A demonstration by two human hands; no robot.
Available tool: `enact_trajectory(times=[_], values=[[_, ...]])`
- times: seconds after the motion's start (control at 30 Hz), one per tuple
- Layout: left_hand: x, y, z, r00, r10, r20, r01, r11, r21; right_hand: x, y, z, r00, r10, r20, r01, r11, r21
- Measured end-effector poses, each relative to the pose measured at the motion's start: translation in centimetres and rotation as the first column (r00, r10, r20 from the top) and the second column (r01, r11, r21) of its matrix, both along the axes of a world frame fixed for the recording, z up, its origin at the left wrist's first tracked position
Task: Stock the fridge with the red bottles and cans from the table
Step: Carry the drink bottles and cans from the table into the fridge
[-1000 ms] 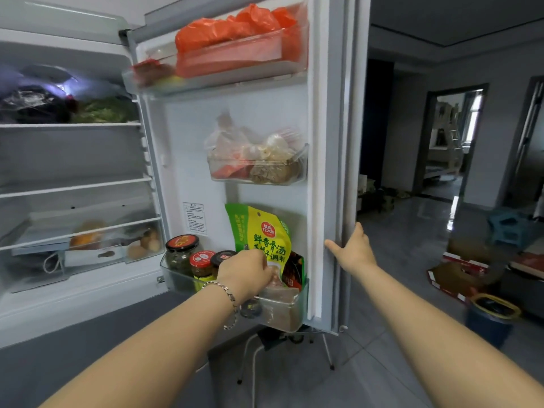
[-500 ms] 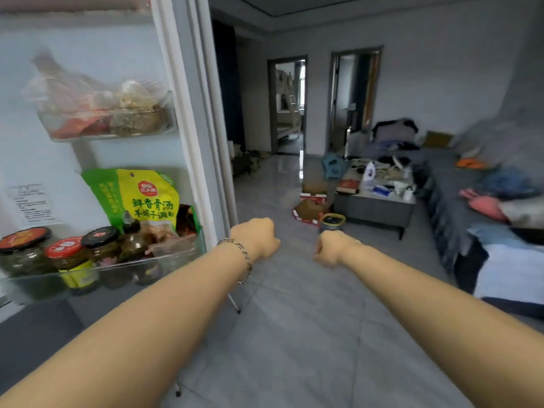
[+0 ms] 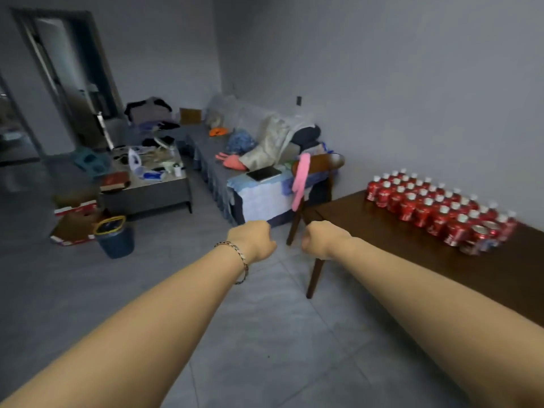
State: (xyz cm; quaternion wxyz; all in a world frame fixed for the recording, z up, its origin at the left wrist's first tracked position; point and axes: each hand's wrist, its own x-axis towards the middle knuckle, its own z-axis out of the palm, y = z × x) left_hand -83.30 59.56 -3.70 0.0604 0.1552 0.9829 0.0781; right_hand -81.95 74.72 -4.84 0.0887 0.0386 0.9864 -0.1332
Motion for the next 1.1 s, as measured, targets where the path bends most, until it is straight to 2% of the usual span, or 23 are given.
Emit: enact_trajectory(times=[0.2,0.4,0.7,0.9,1.1], values=[[-5.1,16.2,-1.4,0.98,-0.197,0.023,0.195,0.977,0.085,-1.9,16.7,-1.4,0.976,-0.219,0.011,0.22,0.975,-0.033],[-12.8,30.1,-3.4,0.964,-0.263,0.044,0.253,0.954,0.159,-6.4,30.5,-3.1,0.915,-0.402,-0.043,0.401,0.916,-0.027],[-26.0,44.2,-7.7,0.911,-0.409,0.059,0.399,0.908,0.131,-16.8,43.6,-7.4,0.797,-0.604,-0.015,0.602,0.796,-0.065],[-36.0,53.7,-10.6,0.805,-0.593,0.014,0.586,0.798,0.141,-24.2,51.0,-10.6,0.675,-0.737,0.043,0.736,0.669,-0.103],[-43.4,62.0,-15.1,0.773,-0.634,-0.019,0.629,0.764,0.145,-29.1,57.1,-15.6,0.564,-0.825,-0.017,0.824,0.564,-0.049]])
